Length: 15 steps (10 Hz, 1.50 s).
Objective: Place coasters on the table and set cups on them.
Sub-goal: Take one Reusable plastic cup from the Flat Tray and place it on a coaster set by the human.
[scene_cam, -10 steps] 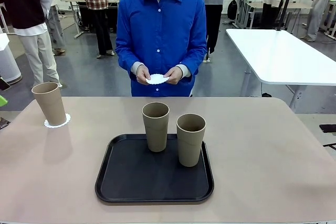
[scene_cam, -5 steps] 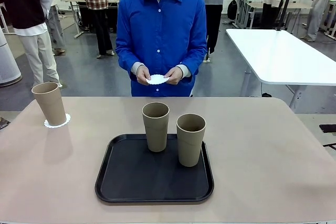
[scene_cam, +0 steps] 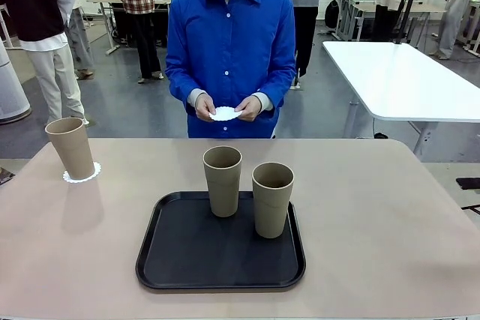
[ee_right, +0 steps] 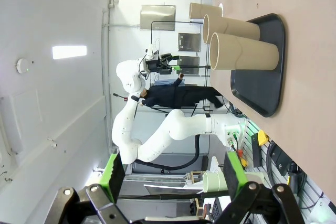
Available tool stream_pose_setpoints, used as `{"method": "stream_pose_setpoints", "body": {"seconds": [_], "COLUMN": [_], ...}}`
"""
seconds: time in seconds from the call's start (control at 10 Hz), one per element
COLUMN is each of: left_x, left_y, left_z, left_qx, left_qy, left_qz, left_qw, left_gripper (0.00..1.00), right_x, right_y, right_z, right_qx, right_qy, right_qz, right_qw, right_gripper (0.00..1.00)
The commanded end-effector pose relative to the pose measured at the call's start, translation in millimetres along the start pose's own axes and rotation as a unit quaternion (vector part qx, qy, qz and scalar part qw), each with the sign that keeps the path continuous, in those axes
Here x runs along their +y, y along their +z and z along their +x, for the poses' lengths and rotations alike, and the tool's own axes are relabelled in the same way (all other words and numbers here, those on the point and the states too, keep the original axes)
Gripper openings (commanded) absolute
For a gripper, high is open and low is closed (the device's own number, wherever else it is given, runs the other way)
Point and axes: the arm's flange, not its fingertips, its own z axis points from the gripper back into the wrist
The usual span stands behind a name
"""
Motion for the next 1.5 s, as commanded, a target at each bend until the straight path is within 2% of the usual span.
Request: {"method": "stream_pose_setpoints", "body": {"seconds": [0.0,0.1,0.2,0.3,0.4,0.6,0.7,0.9,1.2,1.4], "left_x": [31.6,53.5,81.6,109.7,132.7,175.8,193.7,219.7,235.3,240.0], "left_y": [2.7,1.3,1.1,0.3,0.5,-1.0,-6.6,-20.7,-36.8,-42.8], "left_z": [13.3,19.7,27.9,25.8,18.4,-17.8,-39.6,-67.1,-87.9,-90.4], "left_qx": [-0.113,-0.169,-0.219,-0.242,-0.253,-0.27,-0.272,-0.256,-0.23,-0.223], "left_qy": [0.05,0.083,0.11,0.116,0.119,0.117,0.128,0.138,0.149,0.158], "left_qz": [-0.208,-0.299,-0.377,-0.43,-0.466,-0.543,-0.556,-0.55,-0.497,-0.476], "left_qw": [0.97,0.936,0.893,0.862,0.839,0.786,0.775,0.783,0.823,0.836], "left_gripper": [1.0,1.0,1.0,1.0,1.0,1.0,1.0,1.0,1.0,1.0], "right_x": [0.9,0.9,0.9,0.9,0.9,0.9,0.9,0.9,0.9,0.9], "right_y": [-0.1,-0.1,-0.1,-0.1,-0.1,-0.1,-0.1,-0.1,-0.1,-0.1], "right_z": [0.7,0.7,0.7,0.7,0.7,0.7,0.7,0.7,0.7,0.7], "right_qx": [-0.001,-0.001,-0.001,-0.001,-0.001,-0.001,-0.001,-0.001,-0.001,-0.001], "right_qy": [0.003,0.003,0.003,0.003,0.003,0.003,0.003,0.003,0.003,0.003], "right_qz": [0.006,0.006,0.006,0.006,0.006,0.006,0.006,0.006,0.006,0.006], "right_qw": [1.0,1.0,1.0,1.0,1.0,1.0,1.0,1.0,1.0,1.0], "right_gripper": [1.0,1.0,1.0,1.0,1.0,1.0,1.0,1.0,1.0,1.0]}}
